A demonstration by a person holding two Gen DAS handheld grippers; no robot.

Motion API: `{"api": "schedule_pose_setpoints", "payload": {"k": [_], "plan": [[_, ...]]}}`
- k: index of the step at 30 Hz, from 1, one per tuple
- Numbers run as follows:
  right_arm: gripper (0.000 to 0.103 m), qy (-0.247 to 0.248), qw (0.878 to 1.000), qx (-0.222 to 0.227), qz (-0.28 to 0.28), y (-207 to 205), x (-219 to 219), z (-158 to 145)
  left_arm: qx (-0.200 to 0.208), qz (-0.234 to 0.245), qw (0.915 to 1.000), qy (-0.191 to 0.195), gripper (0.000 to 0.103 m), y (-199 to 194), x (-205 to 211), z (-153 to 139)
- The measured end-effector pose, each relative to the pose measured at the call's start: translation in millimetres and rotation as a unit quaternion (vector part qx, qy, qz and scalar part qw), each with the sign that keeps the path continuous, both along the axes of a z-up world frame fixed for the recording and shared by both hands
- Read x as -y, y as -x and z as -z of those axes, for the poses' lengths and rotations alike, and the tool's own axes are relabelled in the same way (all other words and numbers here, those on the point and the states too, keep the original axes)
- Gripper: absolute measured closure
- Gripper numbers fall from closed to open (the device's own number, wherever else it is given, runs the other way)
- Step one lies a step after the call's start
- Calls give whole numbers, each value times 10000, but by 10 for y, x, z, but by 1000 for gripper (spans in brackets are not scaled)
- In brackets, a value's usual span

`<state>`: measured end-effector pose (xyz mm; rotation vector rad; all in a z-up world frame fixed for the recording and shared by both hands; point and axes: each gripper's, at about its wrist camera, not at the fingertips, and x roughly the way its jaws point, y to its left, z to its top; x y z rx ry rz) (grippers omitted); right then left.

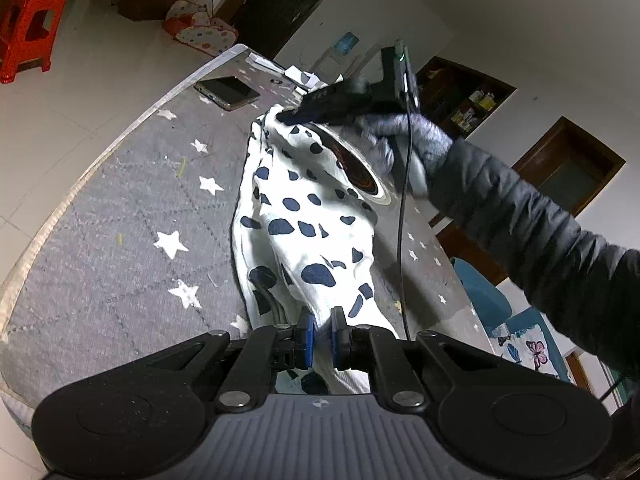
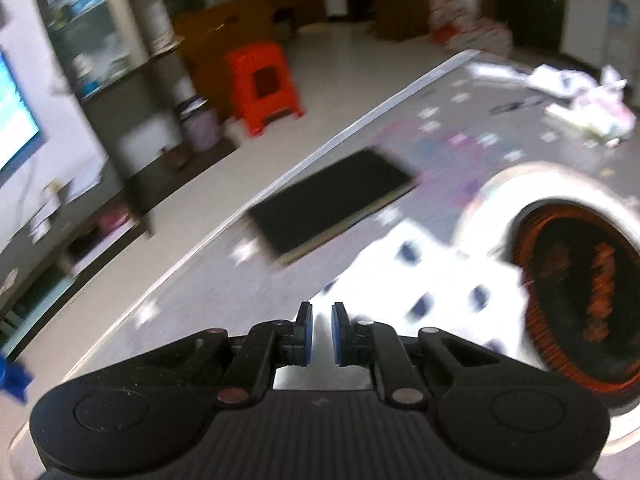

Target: Fold clothes

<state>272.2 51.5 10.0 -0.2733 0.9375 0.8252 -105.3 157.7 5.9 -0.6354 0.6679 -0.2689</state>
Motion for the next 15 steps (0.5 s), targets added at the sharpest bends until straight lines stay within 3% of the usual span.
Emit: {"api": "schedule_pose_setpoints", "payload": {"k": [7, 10, 15], "plan": [[92, 238, 9995, -106, 158, 180, -115, 189, 81, -18, 9999, -71, 94, 42, 7, -38], [100, 310, 9992, -17, 267, 200, -127, 205, 130, -38, 9999, -96, 94, 59, -1, -65], [102, -204, 9988, 60, 434, 211, -59, 30, 268, -123, 9995, -127, 94, 113, -32, -140]]}}
